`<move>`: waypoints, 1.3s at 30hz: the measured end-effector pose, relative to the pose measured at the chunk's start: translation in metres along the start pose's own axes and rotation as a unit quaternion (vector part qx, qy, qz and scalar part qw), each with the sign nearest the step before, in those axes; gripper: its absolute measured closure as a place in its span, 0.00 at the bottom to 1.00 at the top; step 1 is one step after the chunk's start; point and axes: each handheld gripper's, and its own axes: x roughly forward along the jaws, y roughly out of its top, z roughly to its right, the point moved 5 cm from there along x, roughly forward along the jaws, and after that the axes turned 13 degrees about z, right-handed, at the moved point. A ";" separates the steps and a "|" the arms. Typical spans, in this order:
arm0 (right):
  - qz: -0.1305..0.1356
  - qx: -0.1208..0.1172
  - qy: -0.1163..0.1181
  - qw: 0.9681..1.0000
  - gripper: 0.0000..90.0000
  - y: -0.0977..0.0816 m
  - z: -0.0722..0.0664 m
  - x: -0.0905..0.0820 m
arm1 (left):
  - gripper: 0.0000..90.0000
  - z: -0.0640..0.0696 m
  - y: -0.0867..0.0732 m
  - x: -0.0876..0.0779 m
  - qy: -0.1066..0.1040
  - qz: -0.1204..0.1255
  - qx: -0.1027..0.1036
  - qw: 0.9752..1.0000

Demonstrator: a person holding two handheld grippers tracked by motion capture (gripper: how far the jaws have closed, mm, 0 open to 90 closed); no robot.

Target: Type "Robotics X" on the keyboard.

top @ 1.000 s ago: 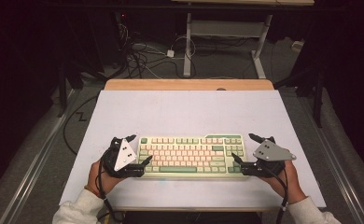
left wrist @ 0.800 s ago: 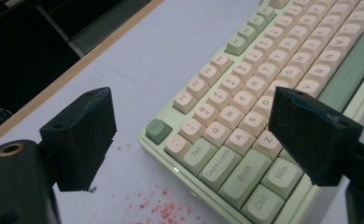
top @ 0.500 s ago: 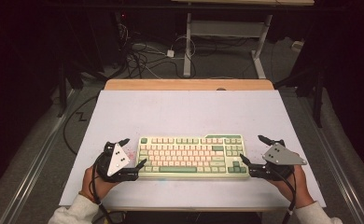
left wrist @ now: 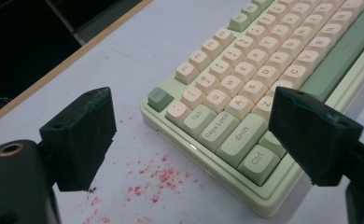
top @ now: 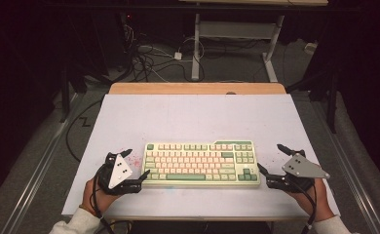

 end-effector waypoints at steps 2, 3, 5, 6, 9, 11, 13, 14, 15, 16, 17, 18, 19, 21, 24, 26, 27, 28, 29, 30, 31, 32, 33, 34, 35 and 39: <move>0.002 -0.002 -0.001 1.000 0.18 -0.002 0.001 -0.001 | 0.16 0.000 -0.001 -0.001 0.002 -0.001 0.000 1.000; 0.001 -0.001 -0.003 1.000 0.18 -0.003 0.001 -0.002 | 0.16 -0.001 -0.002 -0.001 0.002 -0.001 -0.002 1.000; 0.004 0.002 -0.005 1.000 0.17 -0.004 0.002 -0.004 | 0.16 -0.001 -0.004 -0.002 0.003 -0.002 -0.002 1.000; 0.005 0.000 -0.005 1.000 0.17 -0.004 0.003 -0.004 | 0.16 0.000 -0.005 -0.002 0.002 -0.002 -0.002 1.000; 0.006 0.005 -0.008 1.000 0.17 -0.007 0.004 -0.006 | 0.16 0.000 -0.007 -0.003 0.003 -0.005 0.000 1.000; 0.005 0.005 -0.011 1.000 0.17 -0.009 0.004 -0.007 | 0.16 0.000 -0.009 -0.004 0.003 -0.006 -0.002 1.000; 0.002 0.005 -0.011 1.000 0.17 -0.011 0.004 -0.007 | 0.16 0.000 -0.011 -0.006 0.003 -0.008 -0.005 1.000; 0.002 0.007 -0.012 1.000 0.17 -0.012 0.004 -0.008 | 0.16 0.000 -0.013 -0.006 0.002 -0.009 -0.007 1.000; 0.000 0.006 -0.012 1.000 0.17 -0.014 0.004 -0.008 | 0.16 0.000 -0.014 -0.006 0.003 -0.009 -0.008 1.000; 0.000 0.007 -0.012 1.000 0.17 -0.015 0.004 -0.009 | 0.16 0.000 -0.015 -0.007 0.003 -0.011 -0.007 1.000; 0.000 0.007 -0.013 1.000 0.17 -0.016 0.004 -0.009 | 0.16 0.000 -0.016 -0.007 0.003 -0.012 -0.009 1.000; 0.001 0.009 -0.014 1.000 0.17 -0.017 0.004 -0.010 | 0.16 0.000 -0.017 -0.007 0.001 -0.015 -0.009 1.000; 0.001 0.011 -0.014 1.000 0.17 -0.019 0.004 -0.011 | 0.16 0.000 -0.018 -0.007 0.002 -0.016 -0.008 1.000; -0.001 0.012 -0.016 1.000 0.17 -0.022 0.004 -0.013 | 0.16 0.001 -0.020 -0.007 0.000 -0.016 -0.011 1.000; -0.001 0.015 -0.021 1.000 0.17 -0.026 0.004 -0.016 | 0.16 0.002 -0.022 -0.007 -0.003 -0.018 -0.011 1.000; 0.001 0.016 -0.025 1.000 0.17 -0.028 0.005 -0.018 | 0.16 0.003 -0.023 -0.007 -0.005 -0.023 -0.012 1.000; 0.002 0.017 -0.028 0.999 0.17 -0.029 0.005 -0.019 | 0.16 0.004 -0.024 -0.007 -0.006 -0.024 -0.013 1.000; 0.002 0.020 -0.030 0.999 0.17 -0.031 0.005 -0.020 | 0.16 0.005 -0.025 -0.007 -0.007 -0.023 -0.014 1.000; 0.002 0.021 -0.030 0.999 0.17 -0.033 0.004 -0.021 | 0.16 0.006 -0.025 -0.007 -0.008 -0.025 -0.012 1.000; 0.002 0.020 -0.033 0.999 0.17 -0.035 0.004 -0.023 | 0.16 0.007 -0.026 -0.007 -0.008 -0.025 -0.015 1.000; 0.001 0.022 -0.035 0.999 0.17 -0.037 0.004 -0.024 | 0.16 0.008 -0.027 -0.007 -0.009 -0.026 -0.014 1.000; 0.000 0.026 -0.038 0.999 0.17 -0.038 0.004 -0.026 | 0.16 0.008 -0.027 -0.008 -0.011 -0.028 -0.010 1.000; 0.001 0.031 -0.041 0.999 0.17 -0.040 0.005 -0.027 | 0.16 0.009 -0.028 -0.008 -0.010 -0.027 -0.012 1.000; 0.000 0.037 -0.044 0.998 0.17 -0.041 0.005 -0.028 | 0.16 0.009 -0.029 -0.008 -0.010 -0.027 -0.015 0.999; 0.001 0.036 -0.046 0.998 0.17 -0.042 0.006 -0.029 | 0.16 0.010 -0.029 -0.008 -0.011 -0.028 -0.016 0.999; -0.003 0.040 -0.047 0.998 0.17 -0.046 0.004 -0.030 | 0.16 0.011 -0.029 -0.009 -0.013 -0.029 -0.013 0.999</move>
